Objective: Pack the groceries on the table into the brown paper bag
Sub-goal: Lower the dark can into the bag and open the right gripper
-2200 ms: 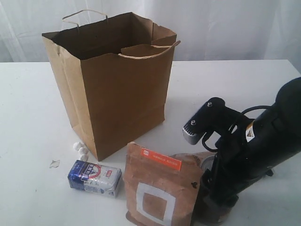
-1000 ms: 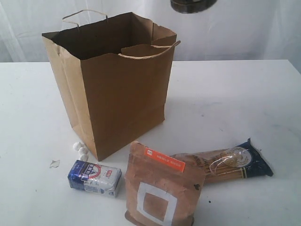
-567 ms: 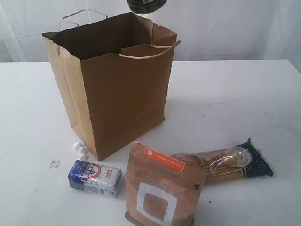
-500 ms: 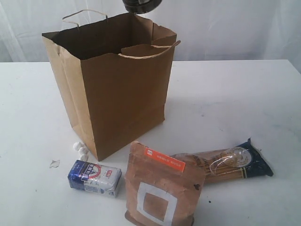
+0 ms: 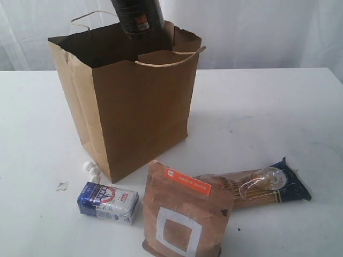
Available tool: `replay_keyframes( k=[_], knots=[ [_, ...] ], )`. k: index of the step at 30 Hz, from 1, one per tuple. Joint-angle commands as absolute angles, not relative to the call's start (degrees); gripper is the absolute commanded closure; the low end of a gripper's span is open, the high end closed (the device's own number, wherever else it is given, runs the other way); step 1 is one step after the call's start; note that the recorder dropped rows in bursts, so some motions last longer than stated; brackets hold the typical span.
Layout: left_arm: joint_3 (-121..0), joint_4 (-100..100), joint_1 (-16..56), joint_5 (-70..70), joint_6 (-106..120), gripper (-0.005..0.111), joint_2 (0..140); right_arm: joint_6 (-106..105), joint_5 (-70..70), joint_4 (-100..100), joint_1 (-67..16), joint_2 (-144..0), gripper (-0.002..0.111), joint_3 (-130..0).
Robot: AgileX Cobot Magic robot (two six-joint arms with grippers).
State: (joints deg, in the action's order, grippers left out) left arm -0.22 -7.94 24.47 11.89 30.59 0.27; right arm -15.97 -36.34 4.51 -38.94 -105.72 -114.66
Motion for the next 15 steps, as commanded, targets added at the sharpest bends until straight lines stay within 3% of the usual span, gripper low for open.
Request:
replay_keyframes(
  k=[1,15],
  knots=[
    [0.00,-8.51,24.68,11.99,30.42,0.107,0.00,-16.57,-34.12,4.52,-39.97,-105.78,0.108,-115.39],
    [0.00,-8.51,24.68,11.99,30.42,0.107,0.00,-14.07,-37.54,-0.83,-41.08,-108.72,0.108,-115.39]
  ],
)
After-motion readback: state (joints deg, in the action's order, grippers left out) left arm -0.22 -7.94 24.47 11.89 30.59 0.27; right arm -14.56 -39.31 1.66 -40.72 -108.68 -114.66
